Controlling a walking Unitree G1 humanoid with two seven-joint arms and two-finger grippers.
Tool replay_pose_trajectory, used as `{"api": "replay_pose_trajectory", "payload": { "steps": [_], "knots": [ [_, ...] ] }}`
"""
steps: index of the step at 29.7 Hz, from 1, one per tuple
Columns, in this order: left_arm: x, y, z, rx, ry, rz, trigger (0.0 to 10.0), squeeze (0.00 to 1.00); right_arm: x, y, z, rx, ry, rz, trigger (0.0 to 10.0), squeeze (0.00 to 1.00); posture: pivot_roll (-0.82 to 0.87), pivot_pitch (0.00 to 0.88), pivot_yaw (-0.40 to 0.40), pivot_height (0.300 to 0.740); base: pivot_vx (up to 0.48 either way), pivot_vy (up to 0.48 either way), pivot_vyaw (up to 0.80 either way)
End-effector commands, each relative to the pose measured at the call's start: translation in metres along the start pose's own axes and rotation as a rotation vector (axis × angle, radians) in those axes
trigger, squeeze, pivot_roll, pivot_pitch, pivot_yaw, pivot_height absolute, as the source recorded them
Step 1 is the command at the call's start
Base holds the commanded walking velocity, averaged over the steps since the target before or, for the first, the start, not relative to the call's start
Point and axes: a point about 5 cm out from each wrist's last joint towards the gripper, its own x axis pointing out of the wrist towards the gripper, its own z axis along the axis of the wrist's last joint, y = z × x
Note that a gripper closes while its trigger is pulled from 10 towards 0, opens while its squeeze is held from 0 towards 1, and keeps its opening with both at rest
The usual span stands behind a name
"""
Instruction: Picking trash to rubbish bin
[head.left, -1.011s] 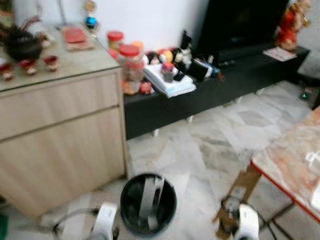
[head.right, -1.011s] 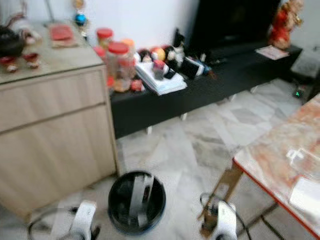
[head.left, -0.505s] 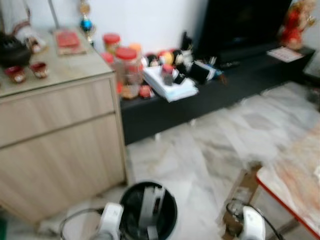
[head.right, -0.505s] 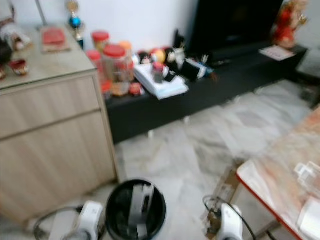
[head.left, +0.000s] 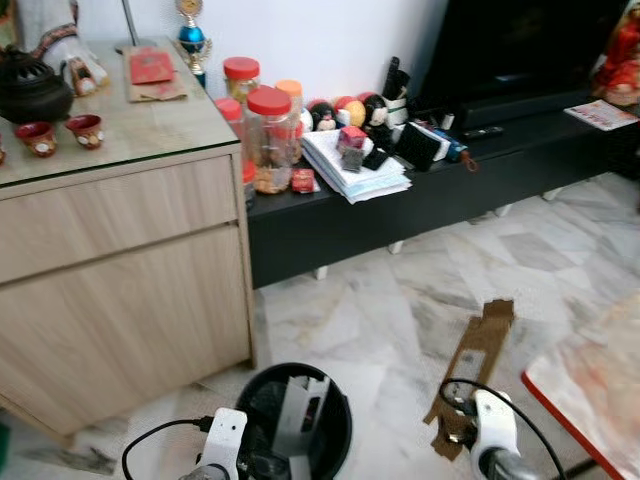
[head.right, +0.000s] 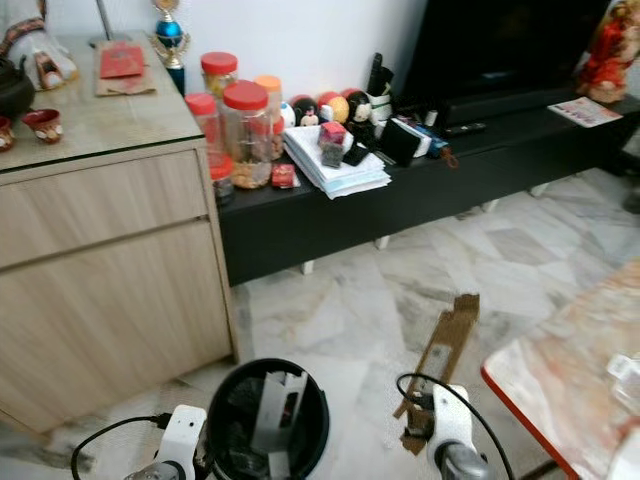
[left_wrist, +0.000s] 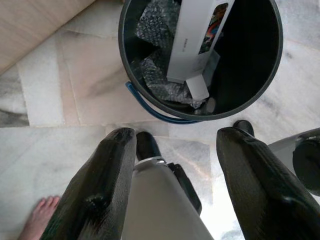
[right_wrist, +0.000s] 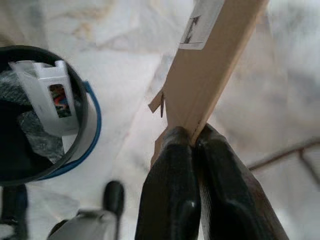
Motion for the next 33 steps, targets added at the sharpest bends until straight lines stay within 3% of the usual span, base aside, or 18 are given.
{"api": "replay_pose_trajectory", "payload": {
  "steps": [1,2,5,6,7,11,13,18,21,26,33],
  "knots": [
    [0.0,0.0,0.001,-0.006,-0.006,-0.002,10.0,0.0,0.003,0.008,0.015,-0.109,-0.029,0.049,10.0,0.0,0.0,0.063,-0.131,0.74,0.0,0.0,0.0],
    [0.0,0.0,0.002,-0.008,-0.01,-0.004,10.0,0.0,0.004,0.012,0.021,-0.137,-0.041,0.068,10.0,0.0,0.0,0.063,-0.133,0.74,0.0,0.0,0.0],
    [0.001,-0.001,0.006,-0.021,-0.021,-0.009,10.0,0.0,0.007,0.029,0.037,-0.331,-0.06,0.149,10.0,0.0,0.01,0.063,-0.14,0.74,0.0,0.0,0.0],
    [0.001,-0.001,0.006,-0.021,-0.021,-0.009,10.0,0.0,0.007,0.029,0.037,-0.331,-0.06,0.149,10.0,0.0,0.01,0.063,-0.14,0.74,0.0,0.0,0.0],
    [0.001,-0.002,0.007,-0.023,-0.024,-0.011,10.0,0.0,0.008,0.039,0.042,-0.407,-0.065,0.19,10.0,0.0,0.01,0.065,-0.146,0.74,0.0,0.0,0.0],
    [0.001,-0.004,0.009,-0.028,-0.03,-0.015,10.0,0.0,0.009,0.053,0.052,-0.475,-0.08,0.232,10.0,0.0,0.01,0.065,-0.147,0.74,0.0,0.0,0.0],
    [0.002,-0.007,0.011,-0.035,-0.042,-0.025,10.0,0.0,0.009,0.07,0.057,-0.559,-0.075,0.288,10.0,0.0,0.01,0.074,-0.151,0.74,0.0,0.0,0.0],
    [0.003,-0.013,0.022,-0.046,-0.081,-0.043,10.0,0.0,0.009,0.09,0.062,-0.892,-0.093,0.31,10.0,0.0,0.02,0.081,-0.158,0.74,0.0,0.0,0.0],
    [0.004,-0.016,0.029,-0.061,-0.106,-0.059,10.0,0.0,0.008,0.099,0.062,-1.016,-0.103,0.32,10.0,0.0,0.02,0.089,-0.169,0.74,0.0,0.0,0.0],
    [0.004,-0.018,0.029,-0.066,-0.107,-0.068,10.0,0.0,0.009,0.102,0.061,-1.09,-0.089,0.308,10.0,0.0,0.03,0.096,-0.176,0.74,0.0,0.0,0.0],
    [0.003,-0.021,0.027,-0.098,-0.121,-0.082,10.0,0.0,0.007,0.115,0.065,-1.107,-0.109,0.33,10.0,0.0,0.04,0.111,-0.185,0.74,0.0,0.0,0.0]
  ]
}}
